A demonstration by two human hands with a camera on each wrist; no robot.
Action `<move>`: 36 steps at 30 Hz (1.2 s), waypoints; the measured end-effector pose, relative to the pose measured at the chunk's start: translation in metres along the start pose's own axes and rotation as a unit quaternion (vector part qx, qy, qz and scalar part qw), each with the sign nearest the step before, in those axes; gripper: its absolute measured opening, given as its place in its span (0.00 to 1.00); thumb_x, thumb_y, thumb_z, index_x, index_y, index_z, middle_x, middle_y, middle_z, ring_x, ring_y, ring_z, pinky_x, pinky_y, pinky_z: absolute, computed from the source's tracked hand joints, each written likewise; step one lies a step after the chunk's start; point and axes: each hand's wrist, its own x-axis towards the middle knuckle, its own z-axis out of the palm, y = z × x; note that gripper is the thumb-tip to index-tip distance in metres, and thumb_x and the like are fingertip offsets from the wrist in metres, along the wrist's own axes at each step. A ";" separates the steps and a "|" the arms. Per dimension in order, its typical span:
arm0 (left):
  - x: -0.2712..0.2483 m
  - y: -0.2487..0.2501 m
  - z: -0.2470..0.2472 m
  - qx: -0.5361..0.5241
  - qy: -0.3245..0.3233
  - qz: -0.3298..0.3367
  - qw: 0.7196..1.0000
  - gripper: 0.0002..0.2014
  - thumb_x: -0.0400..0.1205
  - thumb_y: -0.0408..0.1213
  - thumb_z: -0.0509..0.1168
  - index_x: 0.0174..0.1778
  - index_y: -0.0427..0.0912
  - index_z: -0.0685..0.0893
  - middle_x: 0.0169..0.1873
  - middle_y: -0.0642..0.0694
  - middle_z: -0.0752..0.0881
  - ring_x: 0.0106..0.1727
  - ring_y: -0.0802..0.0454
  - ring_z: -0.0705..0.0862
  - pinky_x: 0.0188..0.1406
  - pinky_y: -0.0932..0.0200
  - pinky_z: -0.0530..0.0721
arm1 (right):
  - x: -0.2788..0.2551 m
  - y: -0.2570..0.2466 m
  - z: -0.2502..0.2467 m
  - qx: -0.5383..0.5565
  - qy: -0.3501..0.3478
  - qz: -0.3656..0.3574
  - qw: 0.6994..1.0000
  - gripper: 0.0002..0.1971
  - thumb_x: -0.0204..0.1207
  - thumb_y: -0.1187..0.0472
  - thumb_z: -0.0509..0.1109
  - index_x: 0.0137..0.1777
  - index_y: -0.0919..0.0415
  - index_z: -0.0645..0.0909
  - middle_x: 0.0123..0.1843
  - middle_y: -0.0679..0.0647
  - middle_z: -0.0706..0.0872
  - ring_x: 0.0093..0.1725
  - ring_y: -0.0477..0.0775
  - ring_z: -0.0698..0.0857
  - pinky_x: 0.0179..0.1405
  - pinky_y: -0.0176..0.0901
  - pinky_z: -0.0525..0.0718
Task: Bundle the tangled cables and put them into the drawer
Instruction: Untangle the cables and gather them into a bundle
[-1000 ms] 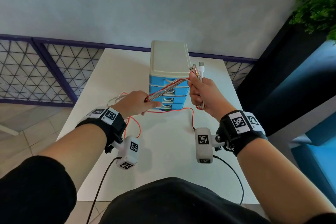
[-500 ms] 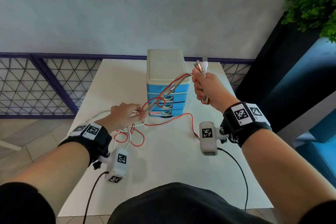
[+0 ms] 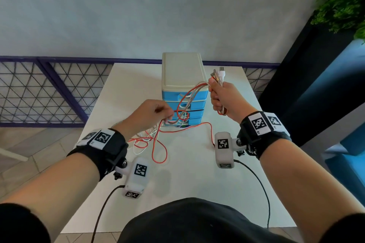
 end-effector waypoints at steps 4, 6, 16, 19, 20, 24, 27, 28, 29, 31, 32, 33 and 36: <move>0.000 -0.031 -0.008 0.067 -0.068 -0.061 0.994 0.07 0.77 0.34 0.71 0.34 0.38 0.87 0.32 0.41 0.89 0.30 0.57 0.83 0.38 0.58 0.81 | 0.003 -0.003 -0.005 0.004 0.025 -0.016 1.000 0.17 0.85 0.51 0.60 0.37 0.59 0.73 0.24 0.50 0.68 0.17 0.45 0.65 0.17 0.37 0.65; 0.000 -0.041 -0.009 0.090 -0.074 -0.062 0.991 0.08 0.77 0.34 0.72 0.31 0.42 0.85 0.33 0.40 0.89 0.32 0.56 0.82 0.39 0.60 0.80 | 0.004 -0.004 -0.004 -0.017 0.028 -0.012 0.999 0.16 0.84 0.51 0.61 0.36 0.59 0.73 0.24 0.49 0.70 0.18 0.45 0.65 0.20 0.39 0.65; 0.004 -0.050 -0.005 0.091 -0.077 -0.056 0.991 0.14 0.84 0.28 0.58 0.33 0.42 0.80 0.33 0.44 0.84 0.35 0.50 0.79 0.41 0.56 0.79 | 0.013 0.004 -0.009 -0.035 0.052 0.011 0.998 0.17 0.83 0.49 0.60 0.36 0.58 0.73 0.23 0.49 0.70 0.16 0.45 0.65 0.20 0.39 0.64; 0.006 -0.045 -0.004 0.041 -0.040 -0.056 0.997 0.13 0.86 0.29 0.55 0.42 0.40 0.84 0.38 0.42 0.83 0.29 0.55 0.78 0.34 0.66 0.80 | 0.013 0.004 -0.011 -0.054 0.047 0.013 0.997 0.17 0.83 0.48 0.61 0.36 0.57 0.73 0.23 0.48 0.70 0.16 0.45 0.66 0.19 0.38 0.64; 0.006 -0.043 -0.003 0.031 -0.025 -0.055 0.998 0.12 0.86 0.30 0.55 0.48 0.40 0.84 0.39 0.43 0.83 0.29 0.55 0.79 0.34 0.65 0.84 | 0.013 0.004 -0.010 -0.058 0.045 0.013 0.997 0.17 0.83 0.47 0.61 0.36 0.57 0.73 0.23 0.48 0.71 0.16 0.45 0.66 0.19 0.38 0.65; 0.008 -0.029 0.000 0.013 0.041 -0.015 0.999 0.09 0.84 0.32 0.61 0.58 0.42 0.80 0.39 0.46 0.83 0.35 0.47 0.83 0.30 0.57 0.88 | 0.012 0.003 -0.008 -0.057 0.040 0.016 0.997 0.17 0.84 0.48 0.60 0.36 0.58 0.73 0.24 0.49 0.71 0.17 0.45 0.66 0.18 0.37 0.65; 0.009 -0.020 0.002 -0.001 0.043 -0.001 0.999 0.05 0.79 0.31 0.69 0.49 0.37 0.82 0.36 0.46 0.83 0.31 0.46 0.80 0.25 0.60 0.84 | 0.012 0.004 -0.008 -0.057 0.043 0.021 0.997 0.17 0.84 0.48 0.60 0.37 0.58 0.73 0.25 0.49 0.71 0.17 0.45 0.66 0.18 0.37 0.66; 0.008 -0.016 0.002 0.006 0.036 -0.006 0.999 0.04 0.78 0.31 0.70 0.46 0.36 0.83 0.36 0.45 0.83 0.31 0.47 0.80 0.26 0.61 0.84 | 0.011 0.003 -0.009 -0.057 0.043 0.021 0.997 0.17 0.84 0.48 0.60 0.37 0.58 0.73 0.25 0.49 0.71 0.17 0.45 0.66 0.18 0.37 0.66; 0.008 -0.015 0.003 0.006 0.033 -0.012 0.999 0.04 0.78 0.32 0.70 0.44 0.35 0.84 0.37 0.44 0.84 0.30 0.48 0.80 0.27 0.62 0.84 | 0.011 0.003 -0.009 -0.055 0.042 0.019 0.997 0.17 0.84 0.48 0.60 0.37 0.58 0.73 0.25 0.50 0.71 0.17 0.45 0.66 0.18 0.37 0.66; 0.007 -0.011 0.005 -0.038 0.035 -0.023 0.998 0.03 0.78 0.31 0.69 0.46 0.35 0.84 0.38 0.39 0.87 0.28 0.50 0.78 0.29 0.60 0.83 | 0.011 0.002 -0.009 -0.051 0.042 0.017 0.998 0.17 0.84 0.48 0.60 0.37 0.58 0.73 0.25 0.50 0.71 0.17 0.45 0.66 0.18 0.37 0.66; 0.006 -0.008 0.005 -0.082 0.036 -0.028 0.996 0.04 0.79 0.30 0.68 0.49 0.36 0.84 0.38 0.37 0.87 0.25 0.51 0.77 0.29 0.58 0.83 | 0.011 0.001 -0.010 -0.051 0.043 0.019 0.998 0.17 0.84 0.49 0.60 0.37 0.58 0.73 0.26 0.50 0.71 0.17 0.45 0.67 0.17 0.36 0.67; 0.005 -0.006 0.005 -0.125 0.040 -0.035 0.991 0.06 0.81 0.29 0.66 0.53 0.37 0.82 0.39 0.35 0.88 0.23 0.52 0.76 0.29 0.57 0.83 | 0.011 0.001 -0.010 -0.053 0.044 0.020 0.997 0.17 0.84 0.48 0.60 0.37 0.58 0.73 0.26 0.50 0.71 0.17 0.45 0.67 0.17 0.36 0.67; 0.002 -0.002 0.004 -0.209 0.032 -0.046 0.976 0.06 0.85 0.32 0.60 0.57 0.40 0.75 0.42 0.37 0.91 0.23 0.53 0.78 0.28 0.60 0.85 | 0.011 0.002 -0.012 -0.047 0.046 0.023 0.998 0.17 0.84 0.48 0.61 0.37 0.58 0.73 0.25 0.50 0.72 0.16 0.44 0.67 0.16 0.35 0.67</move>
